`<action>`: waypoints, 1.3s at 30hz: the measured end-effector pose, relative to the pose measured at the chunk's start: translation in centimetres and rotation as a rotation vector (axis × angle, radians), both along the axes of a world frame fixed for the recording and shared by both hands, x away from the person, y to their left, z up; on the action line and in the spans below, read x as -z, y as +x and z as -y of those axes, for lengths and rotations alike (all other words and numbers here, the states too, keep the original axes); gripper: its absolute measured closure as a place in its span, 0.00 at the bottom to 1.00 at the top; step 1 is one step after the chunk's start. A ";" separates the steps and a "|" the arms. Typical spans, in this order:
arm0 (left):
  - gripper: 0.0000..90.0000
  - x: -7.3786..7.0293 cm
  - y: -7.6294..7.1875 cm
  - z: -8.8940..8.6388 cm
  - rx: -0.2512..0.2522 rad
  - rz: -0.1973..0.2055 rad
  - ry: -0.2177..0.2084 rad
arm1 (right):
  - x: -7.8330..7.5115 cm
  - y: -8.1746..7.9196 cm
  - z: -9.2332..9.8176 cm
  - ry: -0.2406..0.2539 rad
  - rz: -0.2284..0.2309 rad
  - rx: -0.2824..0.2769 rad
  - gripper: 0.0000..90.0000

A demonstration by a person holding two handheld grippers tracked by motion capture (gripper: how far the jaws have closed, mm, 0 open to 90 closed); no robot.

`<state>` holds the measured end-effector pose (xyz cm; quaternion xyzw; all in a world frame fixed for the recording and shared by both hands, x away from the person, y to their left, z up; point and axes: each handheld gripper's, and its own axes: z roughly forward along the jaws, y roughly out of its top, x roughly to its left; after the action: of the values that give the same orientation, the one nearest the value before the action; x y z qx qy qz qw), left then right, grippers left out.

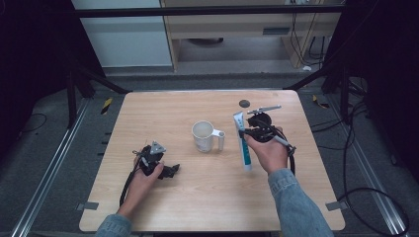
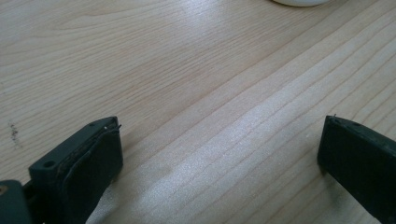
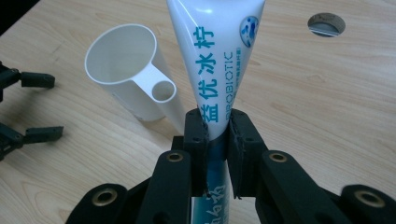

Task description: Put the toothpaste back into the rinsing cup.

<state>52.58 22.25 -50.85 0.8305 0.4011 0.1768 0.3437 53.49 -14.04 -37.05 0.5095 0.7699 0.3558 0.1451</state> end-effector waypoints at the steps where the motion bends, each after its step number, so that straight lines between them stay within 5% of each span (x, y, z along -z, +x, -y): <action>1: 0.00 0.0 0.0 0.0 0.000 0.000 0.000 | -0.1 0.0 -0.1 0.005 0.006 0.001 0.88; 21: 0.00 0.0 0.0 0.0 -0.001 0.002 -0.002 | -3.5 -1.0 -2.8 0.048 0.139 -0.028 0.88; 39: 0.00 0.0 0.0 0.0 -0.001 0.003 -0.002 | -6.8 0.8 -6.3 0.146 0.262 -0.033 0.88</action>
<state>52.59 22.24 -50.86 0.8297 0.4013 0.1776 0.3450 54.34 -7.75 -30.25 0.4552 0.7245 0.4769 0.2012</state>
